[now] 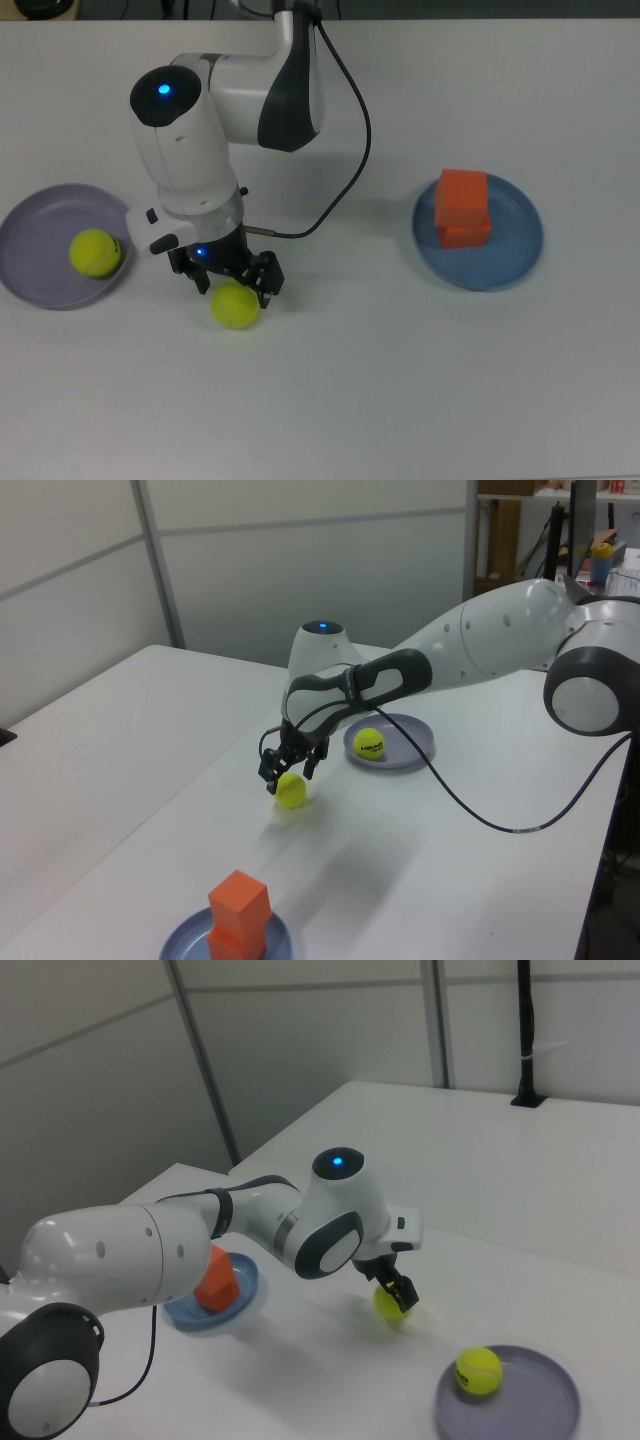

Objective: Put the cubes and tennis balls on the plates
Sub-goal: 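Carry the ball onto the lavender plate and release it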

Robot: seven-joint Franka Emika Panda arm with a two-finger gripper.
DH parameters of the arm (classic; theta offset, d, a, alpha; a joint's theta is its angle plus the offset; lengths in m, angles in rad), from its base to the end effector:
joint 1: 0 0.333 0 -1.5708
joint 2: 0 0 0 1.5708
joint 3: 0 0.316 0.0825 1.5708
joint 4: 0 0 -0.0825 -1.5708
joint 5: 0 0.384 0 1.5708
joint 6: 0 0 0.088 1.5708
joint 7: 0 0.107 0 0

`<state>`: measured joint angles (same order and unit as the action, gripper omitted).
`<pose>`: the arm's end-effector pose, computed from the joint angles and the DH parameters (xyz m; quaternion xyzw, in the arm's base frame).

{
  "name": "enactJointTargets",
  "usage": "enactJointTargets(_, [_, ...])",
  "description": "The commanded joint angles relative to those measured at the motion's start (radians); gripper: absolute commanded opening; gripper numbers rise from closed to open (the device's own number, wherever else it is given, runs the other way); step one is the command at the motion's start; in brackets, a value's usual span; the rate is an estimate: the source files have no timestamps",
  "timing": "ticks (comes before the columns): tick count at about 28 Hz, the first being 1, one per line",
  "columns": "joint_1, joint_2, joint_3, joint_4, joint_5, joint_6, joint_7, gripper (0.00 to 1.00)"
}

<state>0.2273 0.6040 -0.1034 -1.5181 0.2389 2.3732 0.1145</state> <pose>0.7219 0.1061 0.3355 -0.9881 0.0572 -0.1184 0.0799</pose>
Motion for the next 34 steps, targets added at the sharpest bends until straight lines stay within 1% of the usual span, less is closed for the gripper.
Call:
enactJointTargets(1, [0.007,0.014,-0.004,0.004,0.008,0.026,0.011,1.00])
enactJointTargets(3, [0.009,0.016,-0.004,0.004,0.008,0.029,0.013,0.99])
enactJointTargets(4, [0.009,0.017,-0.004,0.004,0.007,0.031,0.017,0.94])
enactJointTargets(8, [0.009,0.028,-0.004,0.004,0.007,0.034,0.019,0.85])
enactJointTargets(9, [0.009,0.029,-0.004,0.004,0.005,0.041,0.019,0.78])
enactJointTargets(12, [0.009,0.031,-0.004,0.003,0.003,0.049,0.019,0.63])
enactJointTargets(13, [0.009,0.031,-0.004,0.003,0.003,0.050,0.019,0.54])
enactJointTargets(17, [0.009,0.031,-0.004,0.003,0.008,0.051,0.021,0.28])
enactJointTargets(18, [0.007,0.026,-0.005,0.004,0.013,0.051,0.024,0.17])
enactJointTargets(19, [0.007,0.022,-0.007,0.006,0.014,0.049,0.027,0.13])
enactJointTargets(22, [0.004,-0.013,-0.015,0.006,0.014,0.043,0.042,0.09])
enactJointTargets(23, [-0.002,-0.050,-0.018,0.006,0.019,0.038,0.045,0.08])
enactJointTargets(27, [-0.038,-0.113,-0.021,0.004,0.019,-0.012,0.045,0.08])
enactJointTargets(28, [-0.058,-0.133,-0.035,0.006,0.017,-0.044,0.045,0.08])
enactJointTargets(31, [-0.072,-0.167,-0.085,0.006,0.020,-0.055,0.042,0.08])
enactJointTargets(32, [-0.080,-0.174,-0.116,0.006,0.020,-0.055,0.040,0.08])
enactJointTargets(34, [-0.091,-0.175,-0.139,0.006,0.020,-0.055,0.039,0.08])
